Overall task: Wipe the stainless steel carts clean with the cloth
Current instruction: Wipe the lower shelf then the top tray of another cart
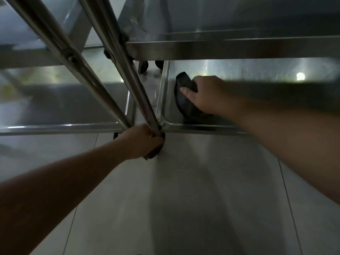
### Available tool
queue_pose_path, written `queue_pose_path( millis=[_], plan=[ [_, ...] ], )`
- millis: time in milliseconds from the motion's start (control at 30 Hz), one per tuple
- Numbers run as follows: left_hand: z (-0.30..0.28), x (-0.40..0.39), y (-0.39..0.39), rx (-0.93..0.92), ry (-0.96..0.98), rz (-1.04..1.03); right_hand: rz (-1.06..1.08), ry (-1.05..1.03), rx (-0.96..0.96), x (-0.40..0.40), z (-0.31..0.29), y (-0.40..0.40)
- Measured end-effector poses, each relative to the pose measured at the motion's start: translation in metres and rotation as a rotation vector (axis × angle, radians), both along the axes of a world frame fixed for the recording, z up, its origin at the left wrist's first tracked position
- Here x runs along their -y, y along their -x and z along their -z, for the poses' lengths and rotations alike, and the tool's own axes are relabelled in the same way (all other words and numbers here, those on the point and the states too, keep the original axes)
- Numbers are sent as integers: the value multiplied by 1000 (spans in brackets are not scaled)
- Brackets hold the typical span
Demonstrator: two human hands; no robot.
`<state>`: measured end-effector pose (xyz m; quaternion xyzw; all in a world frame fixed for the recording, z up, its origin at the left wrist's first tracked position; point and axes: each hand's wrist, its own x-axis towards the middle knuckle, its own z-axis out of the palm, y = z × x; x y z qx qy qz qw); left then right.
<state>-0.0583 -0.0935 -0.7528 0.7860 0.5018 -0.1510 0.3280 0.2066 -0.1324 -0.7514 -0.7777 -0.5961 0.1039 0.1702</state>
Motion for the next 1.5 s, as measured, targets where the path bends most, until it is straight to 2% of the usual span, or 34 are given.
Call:
queue_pose_path(
  millis=[100,167,200,233,267,300,333,433,567,667,733,800,900,967,1067,1167,1233,1300,1400,1500],
  plan=[
    [2,-4,1,289,186,-378,61,-187,-118,-13,8,33],
    [2,0,-6,489,194,-570,59,-333,-188,-14,23,52],
    [0,3,-11,587,172,-613,26,-333,-218,-14,32,62],
    [-2,4,-16,689,138,-636,-52,-242,-225,-15,43,70],
    [-2,4,-21,785,99,-665,-172,-59,-175,-15,55,78],
    [-3,1,-25,855,42,-687,-272,111,-99,-15,66,84],
    [-4,-2,-27,888,-32,-687,-311,193,-50,-13,74,87],
    [1,-9,-32,889,-171,-551,-174,113,-89,5,83,79],
    [12,-15,-36,994,-75,-480,101,106,-14,50,92,35],
    [20,-18,-40,1073,-59,-507,421,196,69,90,93,-26],
    [22,-18,-42,1144,-46,-533,622,283,32,108,89,-61],
    [23,-16,-46,1194,-56,-555,725,341,-11,108,89,-73],
    [21,-12,-50,1204,-110,-569,625,283,-9,74,89,-32],
    [20,-11,-52,1202,-114,-572,353,191,47,39,92,18],
    [19,-12,-51,1200,-93,-582,-71,200,-26,-28,89,74],
    [20,-15,-48,1179,-75,-548,-193,241,-24,-71,85,68],
    [21,-17,-47,1140,-94,-534,-180,255,60,-80,86,43],
    [22,-18,-47,1120,-106,-526,-55,256,78,-78,86,0],
    [23,-19,-49,1143,-90,-519,291,249,75,-47,82,-91],
    [25,-17,-50,1199,-43,-555,621,330,52,3,78,-171]
  ],
)
